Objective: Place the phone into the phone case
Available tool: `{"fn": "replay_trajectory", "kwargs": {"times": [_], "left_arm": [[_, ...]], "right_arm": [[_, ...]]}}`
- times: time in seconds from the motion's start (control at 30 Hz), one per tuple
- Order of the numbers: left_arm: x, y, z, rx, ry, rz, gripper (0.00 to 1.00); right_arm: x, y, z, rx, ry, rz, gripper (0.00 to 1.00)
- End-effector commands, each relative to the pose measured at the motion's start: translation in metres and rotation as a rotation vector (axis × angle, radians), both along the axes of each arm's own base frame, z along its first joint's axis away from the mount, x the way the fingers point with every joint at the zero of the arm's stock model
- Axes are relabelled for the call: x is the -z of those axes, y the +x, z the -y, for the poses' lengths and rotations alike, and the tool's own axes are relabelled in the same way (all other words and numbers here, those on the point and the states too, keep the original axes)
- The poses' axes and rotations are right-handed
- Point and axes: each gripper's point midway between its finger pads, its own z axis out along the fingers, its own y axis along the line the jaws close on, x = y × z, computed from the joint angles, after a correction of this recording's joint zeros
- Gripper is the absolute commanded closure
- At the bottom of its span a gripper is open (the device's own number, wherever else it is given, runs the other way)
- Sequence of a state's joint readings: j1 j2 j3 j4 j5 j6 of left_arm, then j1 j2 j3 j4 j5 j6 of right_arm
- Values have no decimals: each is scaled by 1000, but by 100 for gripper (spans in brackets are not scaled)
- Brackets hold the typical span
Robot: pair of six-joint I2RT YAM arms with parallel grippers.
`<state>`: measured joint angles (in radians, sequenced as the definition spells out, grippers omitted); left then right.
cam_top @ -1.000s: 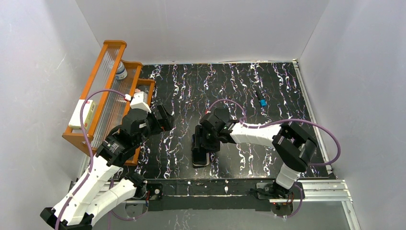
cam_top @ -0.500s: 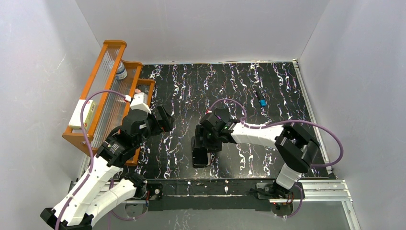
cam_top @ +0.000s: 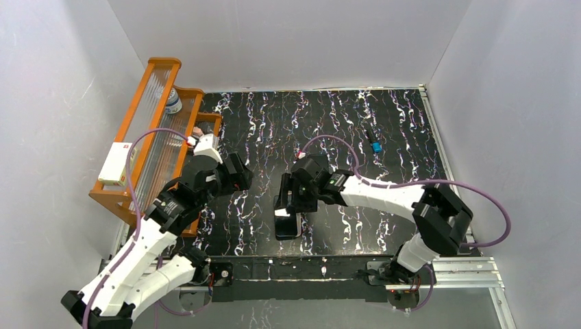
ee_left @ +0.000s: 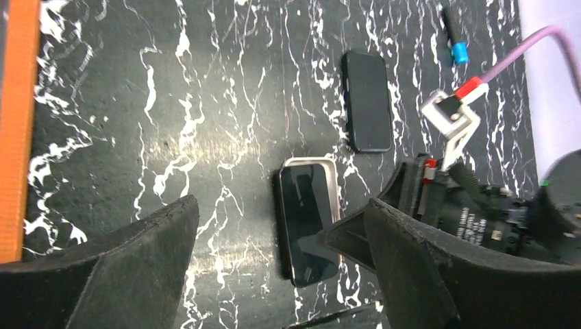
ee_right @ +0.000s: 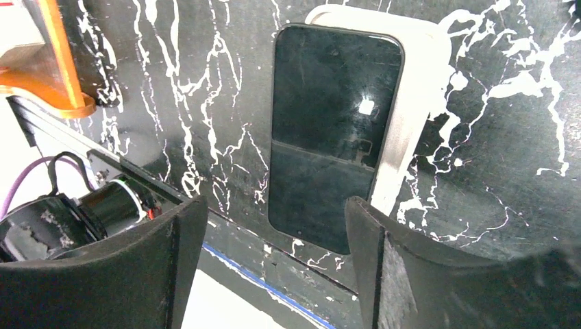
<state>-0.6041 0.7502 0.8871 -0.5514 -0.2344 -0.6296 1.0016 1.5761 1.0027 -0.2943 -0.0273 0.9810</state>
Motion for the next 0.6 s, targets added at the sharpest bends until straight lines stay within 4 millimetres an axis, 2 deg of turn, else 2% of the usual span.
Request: {"fn": "replay_trajectory", "kwargs": {"times": [0.0,0.17,0.23,0.4,0.57], "left_arm": [[27,-6,17,52,-38,-110,15],[66,-20,49,155,-130,-258,23],[78,-24,57,186,-137,-320,30],[104,-29,68,211,-160,-398,39],[130,-34,79,223,-206,-458,47]], "right_arm": [[-18,5,5,-5,58,73,23],[-7,7,23,6,46,61,32],[-4,6,29,2,44,60,36],[5,4,41,5,70,50,45],[12,2,43,-5,103,36,56]]}}
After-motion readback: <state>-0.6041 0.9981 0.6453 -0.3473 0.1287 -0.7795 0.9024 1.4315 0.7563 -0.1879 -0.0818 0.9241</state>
